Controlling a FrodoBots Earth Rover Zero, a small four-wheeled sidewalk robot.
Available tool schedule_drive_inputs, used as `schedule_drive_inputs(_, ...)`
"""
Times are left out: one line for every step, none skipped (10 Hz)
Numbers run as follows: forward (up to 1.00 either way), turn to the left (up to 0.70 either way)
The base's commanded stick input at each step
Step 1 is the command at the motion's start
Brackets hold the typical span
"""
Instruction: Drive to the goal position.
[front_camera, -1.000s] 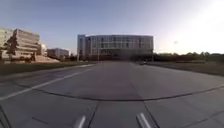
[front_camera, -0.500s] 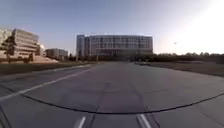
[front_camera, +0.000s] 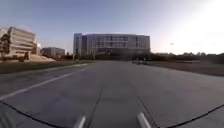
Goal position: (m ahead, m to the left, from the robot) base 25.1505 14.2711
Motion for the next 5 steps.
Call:
schedule_drive_inputs(0.70, 0.00)
schedule_drive_inputs(0.70, 0.00)
schedule_drive_inputs(0.70, 0.00)
schedule_drive_inputs(0.70, 0.00)
schedule_drive_inputs(0.70, 0.00)
